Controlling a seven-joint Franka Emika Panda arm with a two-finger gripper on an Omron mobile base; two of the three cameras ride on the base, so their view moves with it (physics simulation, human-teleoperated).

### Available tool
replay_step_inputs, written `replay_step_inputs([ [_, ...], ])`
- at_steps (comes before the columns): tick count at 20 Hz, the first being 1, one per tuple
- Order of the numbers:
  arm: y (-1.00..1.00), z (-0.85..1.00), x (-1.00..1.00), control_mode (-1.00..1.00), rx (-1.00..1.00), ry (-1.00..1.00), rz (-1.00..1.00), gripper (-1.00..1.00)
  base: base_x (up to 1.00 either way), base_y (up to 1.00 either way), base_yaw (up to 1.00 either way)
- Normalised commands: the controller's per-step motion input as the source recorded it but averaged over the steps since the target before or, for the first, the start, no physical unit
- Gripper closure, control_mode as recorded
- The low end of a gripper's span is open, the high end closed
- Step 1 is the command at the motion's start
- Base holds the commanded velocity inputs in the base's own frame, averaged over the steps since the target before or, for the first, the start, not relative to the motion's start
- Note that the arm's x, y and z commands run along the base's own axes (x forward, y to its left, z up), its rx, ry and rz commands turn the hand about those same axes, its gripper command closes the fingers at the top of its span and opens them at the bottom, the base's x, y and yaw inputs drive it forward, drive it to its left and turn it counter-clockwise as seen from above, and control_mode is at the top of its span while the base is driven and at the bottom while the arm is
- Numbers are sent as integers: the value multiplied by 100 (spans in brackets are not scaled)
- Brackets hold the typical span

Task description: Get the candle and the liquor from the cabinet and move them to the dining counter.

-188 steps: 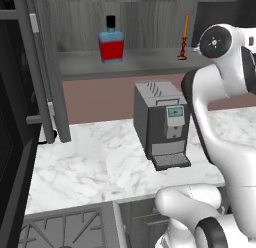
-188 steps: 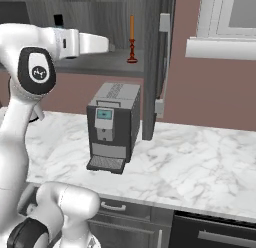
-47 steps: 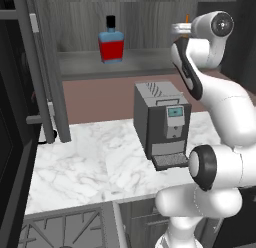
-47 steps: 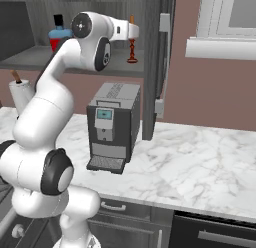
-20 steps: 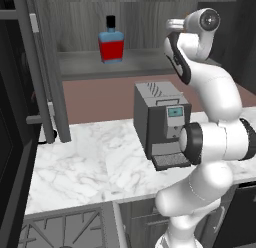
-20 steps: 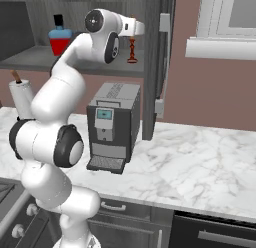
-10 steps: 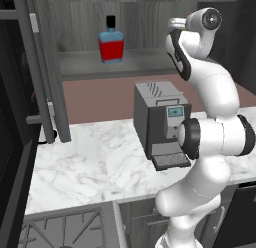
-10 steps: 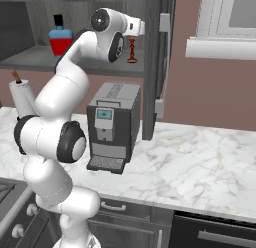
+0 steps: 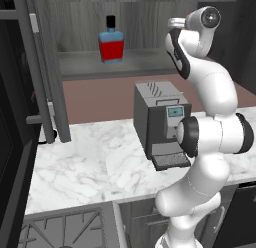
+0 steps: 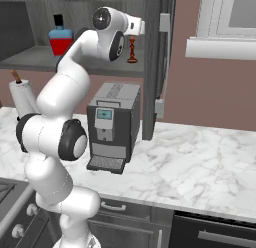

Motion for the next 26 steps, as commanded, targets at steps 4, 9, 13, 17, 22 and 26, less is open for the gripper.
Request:
replay_step_inputs([
  [4, 0, 0, 4, -100, 0, 2, 0, -100, 0, 0, 0],
  [9, 0, 0, 3, -100, 0, 1, 0, -100, 0, 0, 0],
  [13, 0, 0, 3, -100, 0, 1, 0, -100, 0, 0, 0],
  [17, 0, 0, 3, -100, 0, 1, 0, -100, 0, 0, 0],
  [22, 0, 0, 9, -100, 0, 0, 0, -100, 0, 0, 0],
  [26, 0, 0, 11, -100, 0, 0, 0, -100, 0, 0, 0],
])
